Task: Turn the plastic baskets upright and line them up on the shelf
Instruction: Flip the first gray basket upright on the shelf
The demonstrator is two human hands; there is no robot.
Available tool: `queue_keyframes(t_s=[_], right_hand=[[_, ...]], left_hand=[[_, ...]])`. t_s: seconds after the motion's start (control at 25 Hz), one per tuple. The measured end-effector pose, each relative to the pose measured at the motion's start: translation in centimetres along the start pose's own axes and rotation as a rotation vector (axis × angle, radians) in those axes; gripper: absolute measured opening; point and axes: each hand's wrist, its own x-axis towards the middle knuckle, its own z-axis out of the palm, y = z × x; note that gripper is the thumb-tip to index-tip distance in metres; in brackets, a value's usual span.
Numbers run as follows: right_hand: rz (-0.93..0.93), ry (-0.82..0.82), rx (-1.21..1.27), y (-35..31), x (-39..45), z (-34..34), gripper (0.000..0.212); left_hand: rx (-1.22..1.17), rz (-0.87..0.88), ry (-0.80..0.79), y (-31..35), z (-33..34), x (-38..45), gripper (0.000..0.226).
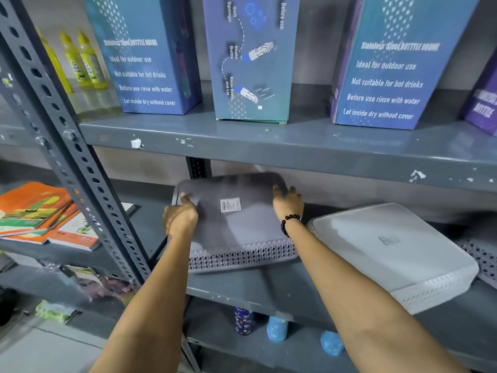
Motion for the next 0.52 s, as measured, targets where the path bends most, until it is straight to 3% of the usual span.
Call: queue_keyframes(t_s=[0.12,0.2,0.28,0.4,0.52], right_hand=[[0.039,0.182,0.443,-0.3,-1.1,-1.2,0.051],[0.104,0.285,0.829,0.5,-2.4,-2.2,0.033],[0.229,0.314,1.016,2.1,-4.1,-2.7,0.033],[0.321,0.28,0.98,5.6,-6.3,-2.6,0.043],[0.329,0.16,0.788,8.6,-7.5,-2.8,0.068]], left_hand=[[-0.393,0.192,0.048,0.7,-2.0,-0.6,0.049],[-0.598,0.271,-0.009,0.2,-3.2,-0.9,0.037],[-0.712,0.27,-0.136,-1.0,-3.9,-0.6,0.03],[-0.878,0.075,-0.423,-3.6,-4.4,0.0,0.044],[-0.699,-0.048,-0.542,-6.7,-4.6,0.9,0.049]])
